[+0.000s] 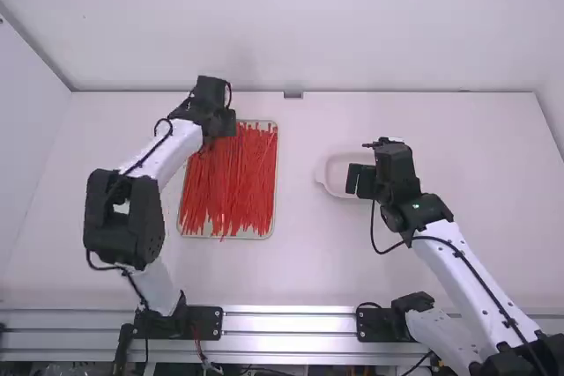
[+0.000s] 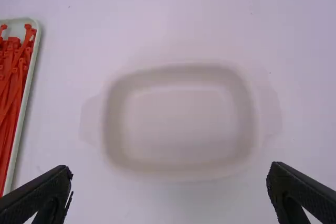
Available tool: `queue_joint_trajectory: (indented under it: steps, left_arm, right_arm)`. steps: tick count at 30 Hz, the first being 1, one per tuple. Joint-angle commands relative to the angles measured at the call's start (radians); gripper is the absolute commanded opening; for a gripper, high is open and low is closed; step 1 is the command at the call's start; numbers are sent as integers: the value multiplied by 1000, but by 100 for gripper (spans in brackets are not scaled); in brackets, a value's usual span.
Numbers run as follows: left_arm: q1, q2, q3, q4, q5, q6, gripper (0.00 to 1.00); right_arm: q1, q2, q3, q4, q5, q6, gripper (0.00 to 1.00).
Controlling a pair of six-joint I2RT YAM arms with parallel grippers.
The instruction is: Fasten the cable tie
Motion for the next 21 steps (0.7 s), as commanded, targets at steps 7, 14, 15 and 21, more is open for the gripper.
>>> queue_joint_trajectory:
  steps: [7,14,15,21]
  left_arm:
    - [-3,-223,6,-8,-43,24,2]
    - [-9,-439,-187,98,-31,26,2]
    - [-8,-463,-211,114,-26,27,2]
    - [-16,-640,-417,254,35,19,2]
  right_arm:
    - [2,5,30,-2,-16,-4,100]
    - [10,5,30,0,-16,-4,100]
    - [14,5,30,3,-16,-4,100]
    - [73,5,30,42,-19,-43,100]
